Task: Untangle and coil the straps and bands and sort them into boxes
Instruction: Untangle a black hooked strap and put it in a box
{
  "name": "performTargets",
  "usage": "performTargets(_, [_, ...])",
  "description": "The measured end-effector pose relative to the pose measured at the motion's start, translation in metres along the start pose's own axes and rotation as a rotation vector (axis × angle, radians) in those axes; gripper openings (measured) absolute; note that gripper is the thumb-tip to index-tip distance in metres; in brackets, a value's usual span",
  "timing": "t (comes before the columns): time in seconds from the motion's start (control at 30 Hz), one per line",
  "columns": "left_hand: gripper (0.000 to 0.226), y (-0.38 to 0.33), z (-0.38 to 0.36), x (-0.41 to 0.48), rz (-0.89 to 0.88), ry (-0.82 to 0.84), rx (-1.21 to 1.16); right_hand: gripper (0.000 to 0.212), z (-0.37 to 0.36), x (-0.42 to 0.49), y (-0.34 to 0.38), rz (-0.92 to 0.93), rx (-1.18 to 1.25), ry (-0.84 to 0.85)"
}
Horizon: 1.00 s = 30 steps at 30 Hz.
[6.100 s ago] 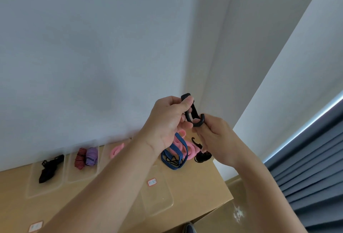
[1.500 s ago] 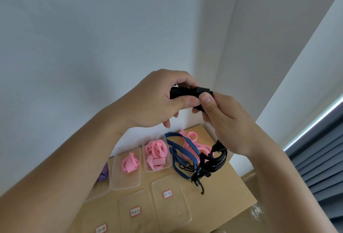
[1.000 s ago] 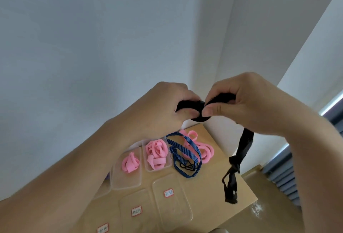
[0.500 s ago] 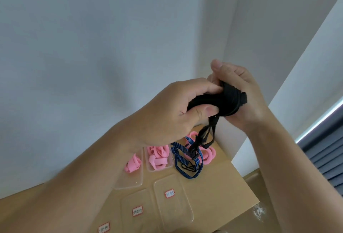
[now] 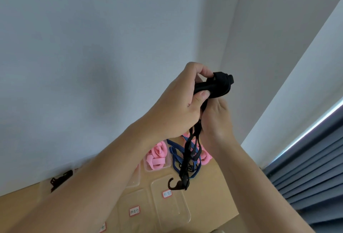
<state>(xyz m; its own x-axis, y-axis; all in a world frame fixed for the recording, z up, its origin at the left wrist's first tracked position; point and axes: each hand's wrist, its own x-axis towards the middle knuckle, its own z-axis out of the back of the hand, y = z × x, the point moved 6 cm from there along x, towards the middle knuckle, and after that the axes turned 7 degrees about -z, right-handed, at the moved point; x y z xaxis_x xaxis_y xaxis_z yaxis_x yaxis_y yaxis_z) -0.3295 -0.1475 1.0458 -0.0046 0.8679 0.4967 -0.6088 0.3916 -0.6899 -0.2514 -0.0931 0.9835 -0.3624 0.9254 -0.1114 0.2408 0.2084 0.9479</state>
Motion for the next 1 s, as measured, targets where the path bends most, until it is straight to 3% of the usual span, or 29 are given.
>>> performTargets(0.1, [0.033,0.003,-0.002,0.002,0.007,0.0,0.018,0.043,0.003,-0.003,-0.003,0.0,-0.026,-0.026])
performTargets(0.2, [0.033,0.009,-0.003,0.004,0.014,-0.034,0.03,0.034,0.003,-0.007,-0.006,0.1,-0.204,0.013])
performTargets(0.3, [0.032,0.018,-0.004,0.003,0.038,-0.016,0.053,0.029,0.003,-0.013,-0.004,0.209,-0.571,0.052])
performTargets(0.47, [0.035,0.029,-0.016,-0.005,0.081,0.196,0.118,0.026,0.012,-0.021,0.013,0.313,-1.366,0.195])
performTargets(0.57, [0.032,0.033,-0.022,-0.008,0.104,0.242,0.09,0.024,0.007,-0.029,0.025,0.372,-1.628,0.312])
performTargets(0.67, [0.032,0.032,-0.021,-0.013,0.135,0.254,0.066,0.014,0.007,-0.029,0.059,0.417,-1.612,0.36])
performTargets(0.87, [0.045,0.017,-0.002,-0.013,0.104,0.176,-0.021,0.008,0.015,-0.011,0.1,0.332,-1.099,0.532])
performTargets(1.0, [0.024,0.007,-0.002,-0.017,0.078,0.165,-0.158,0.013,0.021,0.008,0.103,0.324,-0.786,0.604])
